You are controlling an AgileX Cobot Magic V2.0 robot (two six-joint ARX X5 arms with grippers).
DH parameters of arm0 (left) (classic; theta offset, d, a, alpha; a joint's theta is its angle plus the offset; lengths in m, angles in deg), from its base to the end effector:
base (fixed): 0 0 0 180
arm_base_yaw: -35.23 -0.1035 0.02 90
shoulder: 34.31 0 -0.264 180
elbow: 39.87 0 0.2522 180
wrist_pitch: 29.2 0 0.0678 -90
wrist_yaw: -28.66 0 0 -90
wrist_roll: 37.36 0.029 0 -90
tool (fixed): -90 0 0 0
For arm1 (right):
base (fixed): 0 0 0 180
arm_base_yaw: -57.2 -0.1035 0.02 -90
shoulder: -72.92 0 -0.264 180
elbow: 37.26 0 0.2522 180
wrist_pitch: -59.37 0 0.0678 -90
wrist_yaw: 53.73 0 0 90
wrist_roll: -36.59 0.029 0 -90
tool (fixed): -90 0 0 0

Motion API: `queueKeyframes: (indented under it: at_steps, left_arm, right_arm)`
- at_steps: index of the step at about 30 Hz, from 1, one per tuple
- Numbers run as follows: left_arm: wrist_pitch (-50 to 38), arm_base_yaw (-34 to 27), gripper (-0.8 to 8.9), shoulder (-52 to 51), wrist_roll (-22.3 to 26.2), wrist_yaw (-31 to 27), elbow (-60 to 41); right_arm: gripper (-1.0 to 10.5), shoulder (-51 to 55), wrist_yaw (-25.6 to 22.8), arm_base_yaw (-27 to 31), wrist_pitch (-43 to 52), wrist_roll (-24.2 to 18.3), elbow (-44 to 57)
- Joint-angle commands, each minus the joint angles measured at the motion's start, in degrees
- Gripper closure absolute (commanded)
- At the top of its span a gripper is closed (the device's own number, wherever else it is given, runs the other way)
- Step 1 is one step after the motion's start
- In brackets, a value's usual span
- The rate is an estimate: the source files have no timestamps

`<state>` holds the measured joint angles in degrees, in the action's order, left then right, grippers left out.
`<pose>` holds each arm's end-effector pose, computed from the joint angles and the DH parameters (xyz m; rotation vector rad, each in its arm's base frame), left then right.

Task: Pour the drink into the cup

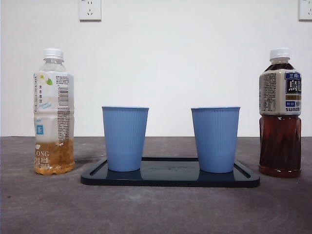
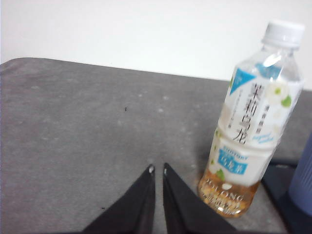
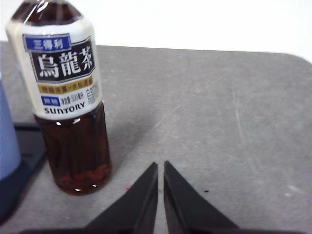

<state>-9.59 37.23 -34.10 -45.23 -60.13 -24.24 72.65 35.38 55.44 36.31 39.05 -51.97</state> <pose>0.0956 -0.0040 0.1645 -0.1368 0.0769 -0.0509 0.0959 0.0025 0.1531 0.0394 0.1507 0.0119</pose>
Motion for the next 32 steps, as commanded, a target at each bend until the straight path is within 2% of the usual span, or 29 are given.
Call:
queueKeyframes:
  at_steps: [1, 6, 10, 13, 18, 22, 28, 32]
  left_arm:
    - [-0.7, -0.1, 7.99, 0.0, -5.1, 0.3, -1.2]
    - [0.9, 0.4, 7.98, 0.0, -10.4, 1.7, 0.1]
    - [1.0, 1.8, 7.98, 0.0, -15.2, 3.2, 3.3]
    - [2.2, 2.8, 7.98, 0.2, -16.3, 3.2, 8.0]
    - [11.3, 3.3, 7.98, 2.4, -16.2, 3.2, 19.6]
    - [19.1, 3.3, 7.98, 6.2, -15.1, 4.0, 30.4]
    - [29.9, 3.3, 7.98, 15.4, -12.1, 10.9, 47.2]
    - [35.5, 3.6, 7.98, 21.8, -11.6, 19.3, 57.1]
  right_arm:
    - [9.3, 0.1, 1.8, 0.0, 0.8, 7.7, 0.3]
    - [9.3, 0.1, 8.6, 0.0, 3.4, 13.8, -0.5]
    - [9.3, 0.1, 9.1, 0.0, 2.7, 18.6, -4.6]
    - [9.3, 0.0, 9.4, 0.0, 1.7, 20.1, -9.5]
    - [9.3, -1.0, 10.8, 0.0, -4.8, 21.0, -19.6]
    - [9.3, -3.4, 14.8, 0.0, -12.0, 20.9, -28.7]
    - [9.3, -9.3, 24.8, 0.0, -21.2, 19.6, -42.3]
    - [9.3, -14.5, 30.8, -0.4, -27.9, 17.2, -50.9]
